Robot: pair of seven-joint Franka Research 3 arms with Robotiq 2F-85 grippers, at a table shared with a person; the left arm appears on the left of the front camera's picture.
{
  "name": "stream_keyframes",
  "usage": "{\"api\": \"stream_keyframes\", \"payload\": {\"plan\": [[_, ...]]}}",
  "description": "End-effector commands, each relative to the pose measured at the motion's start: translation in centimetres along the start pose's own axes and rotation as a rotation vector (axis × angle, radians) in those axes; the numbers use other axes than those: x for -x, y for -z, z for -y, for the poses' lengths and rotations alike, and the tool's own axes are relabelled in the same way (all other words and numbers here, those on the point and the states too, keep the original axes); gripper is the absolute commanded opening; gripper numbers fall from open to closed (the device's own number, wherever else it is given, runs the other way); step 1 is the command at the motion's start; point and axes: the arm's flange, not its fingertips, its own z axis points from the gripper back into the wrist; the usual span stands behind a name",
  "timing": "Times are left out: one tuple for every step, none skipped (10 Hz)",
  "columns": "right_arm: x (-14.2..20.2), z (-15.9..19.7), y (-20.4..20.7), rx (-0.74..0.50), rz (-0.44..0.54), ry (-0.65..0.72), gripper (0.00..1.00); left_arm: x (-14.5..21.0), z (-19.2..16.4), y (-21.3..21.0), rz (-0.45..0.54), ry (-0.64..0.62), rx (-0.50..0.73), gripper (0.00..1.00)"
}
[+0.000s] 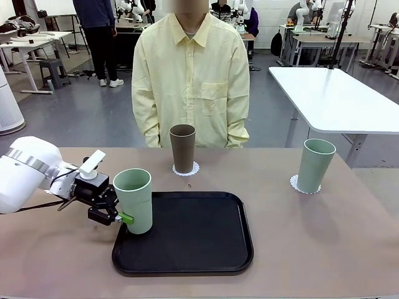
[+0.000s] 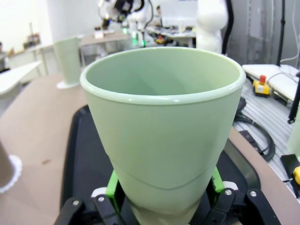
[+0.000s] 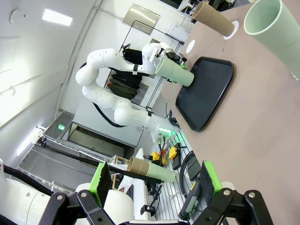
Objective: Place coasters on the table and set cups on them.
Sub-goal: Take one Reusable plastic cup from the Flat Tray and place it on a coaster set by the human.
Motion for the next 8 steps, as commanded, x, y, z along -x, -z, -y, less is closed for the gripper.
{"api": "stream_keyframes", "payload": {"plan": [[0.4, 0.0, 0.4, 0.008, 0.008, -0.022, 1.0, -3.6, 2.2, -2.3, 0.045, 0.041, -0.043, 0.24], [0.4, 0.0, 0.4, 0.008, 0.008, -0.022, 1.0, -6.6, 3.3, -4.4, 0.092, 0.064, -0.096, 0.13], [0.4, 0.0, 0.4, 0.008, 0.008, -0.022, 1.0, -9.8, 4.6, -6.9, 0.091, 0.048, -0.139, 0.13], [0.4, 0.0, 0.4, 0.008, 0.008, -0.022, 1.0, -12.0, 5.6, -9.9, 0.097, 0.021, -0.198, 0.13], [0.4, 0.0, 0.4, 0.008, 0.008, -0.022, 1.0, -12.7, 6.0, -11.9, 0.095, -0.013, -0.234, 0.13], [0.4, 0.0, 0.4, 0.008, 0.008, -0.022, 1.0, -12.6, 6.3, -13.2, 0.139, -0.038, -0.219, 0.13], [0.4, 0.0, 0.4, 0.008, 0.008, -0.022, 1.0, -12.3, 6.6, -13.7, 0.164, -0.057, -0.187, 0.13], [0.4, 0.0, 0.4, 0.008, 0.008, -0.022, 1.0, -13.3, 6.0, -12.8, 0.111, 0.009, -0.225, 0.13]]}}
